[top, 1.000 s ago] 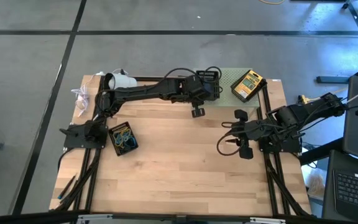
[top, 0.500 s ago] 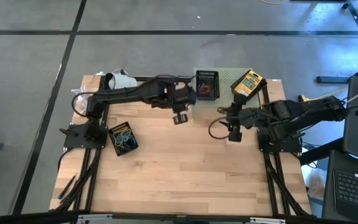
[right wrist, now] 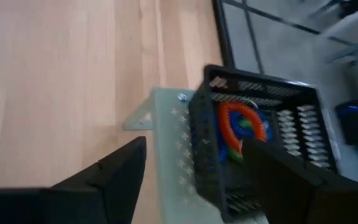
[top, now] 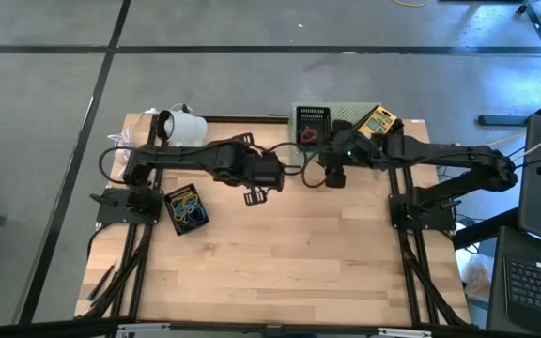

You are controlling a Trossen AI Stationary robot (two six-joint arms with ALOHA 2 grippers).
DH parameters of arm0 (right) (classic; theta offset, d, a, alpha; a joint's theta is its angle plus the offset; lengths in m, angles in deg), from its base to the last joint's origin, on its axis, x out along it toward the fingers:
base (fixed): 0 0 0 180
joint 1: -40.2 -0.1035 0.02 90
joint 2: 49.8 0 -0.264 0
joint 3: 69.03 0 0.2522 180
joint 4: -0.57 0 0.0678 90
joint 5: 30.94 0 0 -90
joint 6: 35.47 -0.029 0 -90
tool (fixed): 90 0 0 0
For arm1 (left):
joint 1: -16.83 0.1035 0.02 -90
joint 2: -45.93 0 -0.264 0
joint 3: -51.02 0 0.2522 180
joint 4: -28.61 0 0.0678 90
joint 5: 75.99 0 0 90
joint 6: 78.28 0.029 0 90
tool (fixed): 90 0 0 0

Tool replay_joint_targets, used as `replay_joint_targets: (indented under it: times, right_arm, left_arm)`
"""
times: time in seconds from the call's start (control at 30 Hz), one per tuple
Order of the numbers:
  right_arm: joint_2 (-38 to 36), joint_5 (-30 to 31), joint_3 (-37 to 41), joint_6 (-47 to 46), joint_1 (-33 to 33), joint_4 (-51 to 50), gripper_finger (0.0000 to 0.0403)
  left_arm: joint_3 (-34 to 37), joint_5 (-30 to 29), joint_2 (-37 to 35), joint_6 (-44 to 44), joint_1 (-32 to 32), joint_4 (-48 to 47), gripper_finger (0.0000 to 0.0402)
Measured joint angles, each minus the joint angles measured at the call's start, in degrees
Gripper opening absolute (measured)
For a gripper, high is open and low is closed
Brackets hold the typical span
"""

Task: Pick & Place Office Desk Supplies
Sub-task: Put the right black basket on the shelf

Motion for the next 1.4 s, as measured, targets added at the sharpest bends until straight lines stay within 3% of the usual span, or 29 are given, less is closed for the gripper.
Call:
replay_joint_targets:
  times: [0.33, 0.53, 0.93, 1.4]
  right_arm:
    - [3.2, -10.8, 0.0, 2.8, 9.4, 1.4, 0.0224]
    - [5.8, -11.4, 0.0, 3.1, 11.4, 1.4, 0.0181]
    - [6.8, -10.5, 0.0, 3.2, 11.8, 1.1, 0.001]
    - [6.0, -10.4, -0.1, 3.9, 15.1, -4.6, 0.0009]
  left_arm:
    - [0.0, -0.7, -3.5, -2.0, -4.0, 0.1, 0.0045]
    - [0.0, -3.3, -5.9, -3.8, -6.0, 0.1, 0.0039]
    - [0.0, -5.8, -8.0, -6.0, -9.1, 0.1, 0.0035]
    - [0.0, -6.7, -8.0, -5.9, -10.6, 0.1, 0.0032]
